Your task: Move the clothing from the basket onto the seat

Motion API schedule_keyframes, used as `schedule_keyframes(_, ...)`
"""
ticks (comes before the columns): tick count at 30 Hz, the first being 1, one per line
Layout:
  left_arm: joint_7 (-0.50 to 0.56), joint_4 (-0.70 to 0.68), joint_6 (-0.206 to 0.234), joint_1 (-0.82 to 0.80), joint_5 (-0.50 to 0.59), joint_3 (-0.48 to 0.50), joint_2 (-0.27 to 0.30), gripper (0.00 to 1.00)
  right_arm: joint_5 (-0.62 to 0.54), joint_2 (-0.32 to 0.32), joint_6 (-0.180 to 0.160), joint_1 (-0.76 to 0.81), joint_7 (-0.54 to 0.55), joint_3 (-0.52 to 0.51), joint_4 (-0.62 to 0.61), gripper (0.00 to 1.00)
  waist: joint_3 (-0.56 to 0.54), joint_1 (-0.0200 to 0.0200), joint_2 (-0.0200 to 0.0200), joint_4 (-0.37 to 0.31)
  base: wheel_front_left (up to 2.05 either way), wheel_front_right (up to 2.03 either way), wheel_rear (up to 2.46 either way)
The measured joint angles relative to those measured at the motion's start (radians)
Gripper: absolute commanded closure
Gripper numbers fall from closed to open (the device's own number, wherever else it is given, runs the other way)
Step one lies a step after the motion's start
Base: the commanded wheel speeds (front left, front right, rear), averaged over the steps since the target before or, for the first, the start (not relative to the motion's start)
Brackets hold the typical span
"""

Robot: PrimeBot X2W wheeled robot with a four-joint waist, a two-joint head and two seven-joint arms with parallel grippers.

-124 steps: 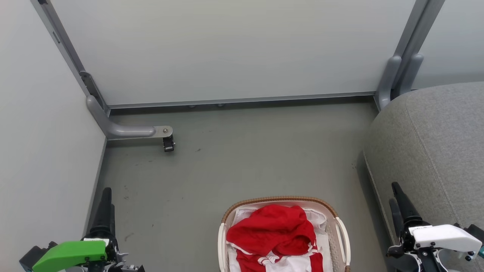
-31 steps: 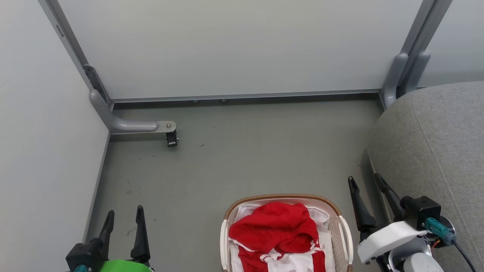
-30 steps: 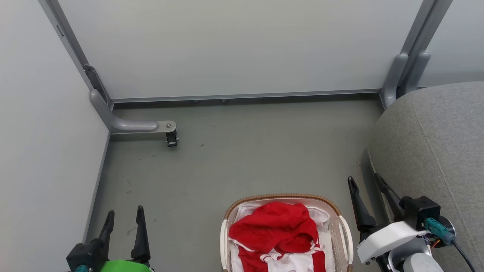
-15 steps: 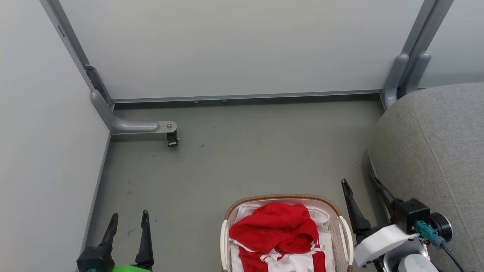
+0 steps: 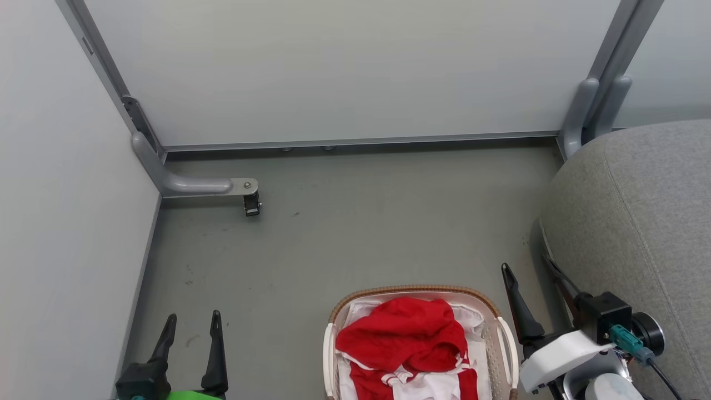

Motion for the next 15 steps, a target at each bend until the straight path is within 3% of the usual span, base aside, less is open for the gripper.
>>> schedule_keyframes(7, 0.000, -0.014, 0.000, -0.003, 0.009, -0.013, 0.000, 0.00, -0.003, 0.000, 0.000, -0.002, 0.000, -0.005, -0.014, 0.00, 0.021, 0.0000, 0.0000, -0.001, 0.00, 0.00, 0.00)
schedule_keyframes(15, 0.000, -0.021, -0.009, -0.102, 0.094, -0.058, 0.000, 0.00, -0.018, 0.000, 0.000, -0.073, 0.000, -0.076, -0.064, 0.00, 0.095, 0.0000, 0.0000, -0.009, 0.00, 0.00, 0.00)
